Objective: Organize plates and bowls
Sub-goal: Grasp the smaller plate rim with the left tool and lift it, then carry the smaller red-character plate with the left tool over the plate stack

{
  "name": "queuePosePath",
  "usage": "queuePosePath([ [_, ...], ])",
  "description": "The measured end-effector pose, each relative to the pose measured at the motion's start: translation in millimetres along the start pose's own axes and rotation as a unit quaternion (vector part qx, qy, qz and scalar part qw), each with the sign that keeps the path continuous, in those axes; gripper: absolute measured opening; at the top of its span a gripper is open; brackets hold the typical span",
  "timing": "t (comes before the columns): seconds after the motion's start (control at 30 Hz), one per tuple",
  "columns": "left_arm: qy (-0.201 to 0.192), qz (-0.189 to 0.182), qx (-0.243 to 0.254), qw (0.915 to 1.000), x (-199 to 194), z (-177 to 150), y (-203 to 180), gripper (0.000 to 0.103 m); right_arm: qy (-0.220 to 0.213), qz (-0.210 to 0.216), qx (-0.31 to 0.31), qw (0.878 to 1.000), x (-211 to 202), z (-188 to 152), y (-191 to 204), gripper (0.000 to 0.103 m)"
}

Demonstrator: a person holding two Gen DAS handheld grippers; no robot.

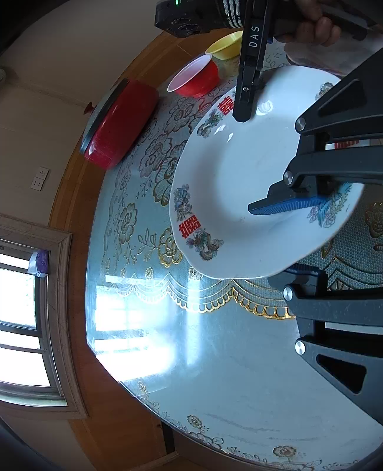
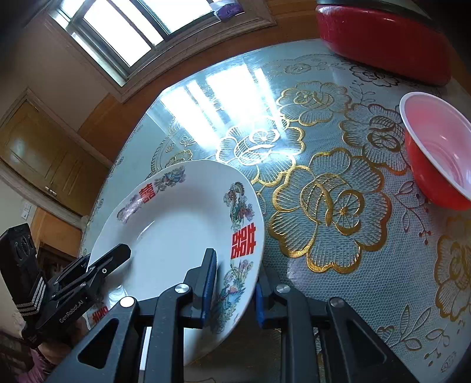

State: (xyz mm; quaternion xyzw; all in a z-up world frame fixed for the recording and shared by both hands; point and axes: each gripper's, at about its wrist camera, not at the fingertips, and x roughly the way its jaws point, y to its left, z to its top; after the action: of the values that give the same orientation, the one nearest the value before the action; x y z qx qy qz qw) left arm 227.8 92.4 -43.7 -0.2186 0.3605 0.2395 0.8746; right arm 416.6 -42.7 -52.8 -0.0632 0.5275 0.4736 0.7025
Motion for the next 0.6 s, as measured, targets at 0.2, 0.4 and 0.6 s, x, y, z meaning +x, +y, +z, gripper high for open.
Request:
queuePosePath([
  [0.2, -0.003, -0.003, -0.005, 1.0000, -7, -3, 0, 0.030, -0.002, 0.007, -0.007, 1.000, -4, -8, 3, 0.021],
  [0.4, -0.009, -0.006, -0.007, 0.9999, -16, -7, -1, 0.031, -0.009, 0.015, -0.006, 1.000, -10, -14, 4, 0.021],
  [0.6, -0.019, -0.009, -0.006, 0.9998, -26, -7, -4, 0.031, -0.019, 0.022, -0.008, 1.000, -21, -21, 5, 0.021],
])
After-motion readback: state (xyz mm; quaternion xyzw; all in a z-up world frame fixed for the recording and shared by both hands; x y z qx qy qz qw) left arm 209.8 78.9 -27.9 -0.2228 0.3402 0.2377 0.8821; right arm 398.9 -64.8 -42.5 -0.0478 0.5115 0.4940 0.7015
